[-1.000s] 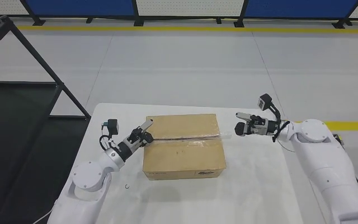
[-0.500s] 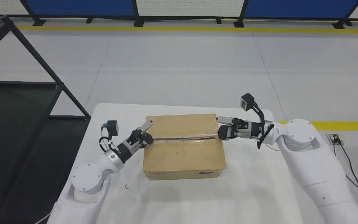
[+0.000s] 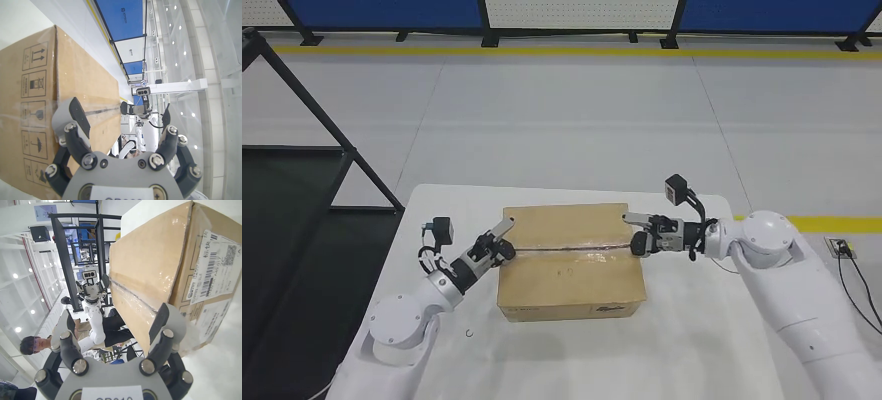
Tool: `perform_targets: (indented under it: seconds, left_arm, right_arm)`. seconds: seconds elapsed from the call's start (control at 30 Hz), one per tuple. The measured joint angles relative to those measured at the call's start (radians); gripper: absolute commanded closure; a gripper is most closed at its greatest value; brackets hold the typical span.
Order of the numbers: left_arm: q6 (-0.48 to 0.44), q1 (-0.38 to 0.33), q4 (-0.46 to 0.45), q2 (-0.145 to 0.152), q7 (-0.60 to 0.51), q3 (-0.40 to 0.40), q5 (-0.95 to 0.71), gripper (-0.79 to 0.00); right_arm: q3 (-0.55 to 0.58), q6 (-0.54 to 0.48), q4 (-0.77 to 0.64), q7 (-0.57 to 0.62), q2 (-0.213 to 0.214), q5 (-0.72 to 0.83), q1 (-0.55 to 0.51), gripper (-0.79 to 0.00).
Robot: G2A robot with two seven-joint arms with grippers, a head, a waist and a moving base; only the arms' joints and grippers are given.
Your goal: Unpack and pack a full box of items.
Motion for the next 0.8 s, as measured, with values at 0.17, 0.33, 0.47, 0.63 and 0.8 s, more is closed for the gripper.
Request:
perform_targets:
  seconds: [0.17, 0.33, 0.47, 0.63, 0.8]
  left_arm:
    - [-0.005, 0.011, -0.009, 0.002, -0.001, -0.011, -0.003, -0.785]
    - [-0.014, 0.026, -0.029, 0.005, 0.008, -0.032, -0.019, -0.785]
    - [-0.028, 0.053, -0.059, 0.008, 0.019, -0.070, -0.056, -0.785]
    - [-0.045, 0.098, -0.088, 0.014, 0.028, -0.135, -0.103, -0.785]
    - [-0.066, 0.152, -0.109, 0.020, 0.036, -0.210, -0.147, -0.785]
  right_arm:
    - [-0.031, -0.031, 0.002, -0.007, -0.011, -0.011, 0.007, -0.785]
    - [-0.054, -0.046, 0.013, -0.023, -0.023, -0.009, 0.016, -0.785]
    - [-0.075, -0.054, 0.024, -0.031, -0.034, -0.002, 0.026, -0.785]
    - [-0.109, -0.061, 0.039, -0.037, -0.053, 0.008, 0.045, -0.785]
    - [-0.146, -0.071, 0.063, -0.046, -0.076, 0.025, 0.069, -0.785]
